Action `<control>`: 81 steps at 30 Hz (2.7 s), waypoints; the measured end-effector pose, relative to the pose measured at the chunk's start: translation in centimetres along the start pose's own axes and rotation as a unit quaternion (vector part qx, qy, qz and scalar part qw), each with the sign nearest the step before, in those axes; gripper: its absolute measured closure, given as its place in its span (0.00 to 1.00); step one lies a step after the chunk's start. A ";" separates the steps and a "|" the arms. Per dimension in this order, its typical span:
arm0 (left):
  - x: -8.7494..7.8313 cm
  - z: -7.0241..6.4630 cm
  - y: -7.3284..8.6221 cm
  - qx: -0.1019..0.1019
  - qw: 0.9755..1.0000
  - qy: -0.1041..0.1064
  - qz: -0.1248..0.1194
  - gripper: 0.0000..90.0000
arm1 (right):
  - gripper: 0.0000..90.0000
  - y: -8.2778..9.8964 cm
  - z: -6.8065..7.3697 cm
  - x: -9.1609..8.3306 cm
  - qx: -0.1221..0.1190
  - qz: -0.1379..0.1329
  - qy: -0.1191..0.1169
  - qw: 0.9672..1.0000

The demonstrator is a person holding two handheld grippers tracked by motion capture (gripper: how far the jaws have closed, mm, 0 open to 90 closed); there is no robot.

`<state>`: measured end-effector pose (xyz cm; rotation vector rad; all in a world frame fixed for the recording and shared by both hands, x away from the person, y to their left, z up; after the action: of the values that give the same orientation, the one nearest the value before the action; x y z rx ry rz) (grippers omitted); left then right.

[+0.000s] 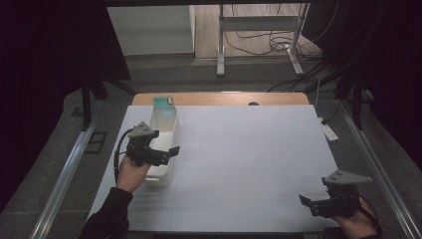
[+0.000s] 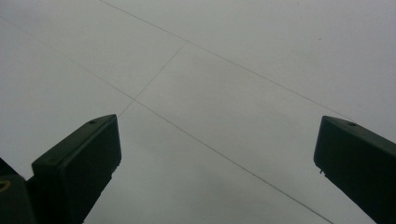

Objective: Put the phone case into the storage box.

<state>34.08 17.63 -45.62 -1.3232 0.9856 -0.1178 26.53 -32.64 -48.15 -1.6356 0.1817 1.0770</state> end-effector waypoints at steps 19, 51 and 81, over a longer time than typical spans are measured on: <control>-1.4 -0.7 0.8 -0.003 1.000 -0.003 -0.003 0.00 | 0.01 0.0 0.0 0.0 -0.001 0.000 -0.001 1.000; -3.7 -2.1 2.9 -0.005 1.000 -0.007 0.000 0.00 | 0.01 0.0 0.0 0.0 0.000 0.000 0.000 1.000; -6.0 -2.4 5.1 -0.022 0.999 -0.023 -0.004 0.00 | 0.01 0.0 0.1 0.1 -0.002 0.002 0.002 1.000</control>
<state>26.62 20.90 -46.53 -1.3643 0.9493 -0.0710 26.52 -32.53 -48.18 -1.6416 0.1856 1.0774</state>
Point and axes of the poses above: each handheld gripper's, and its own axes: x roughly forward along the jaws, y roughly out of its underside, z roughly to its left, the point moved 4 cm from there along x, roughly forward along the jaws, and after that the axes turned 4 degrees about x, right-handed, at the moved point
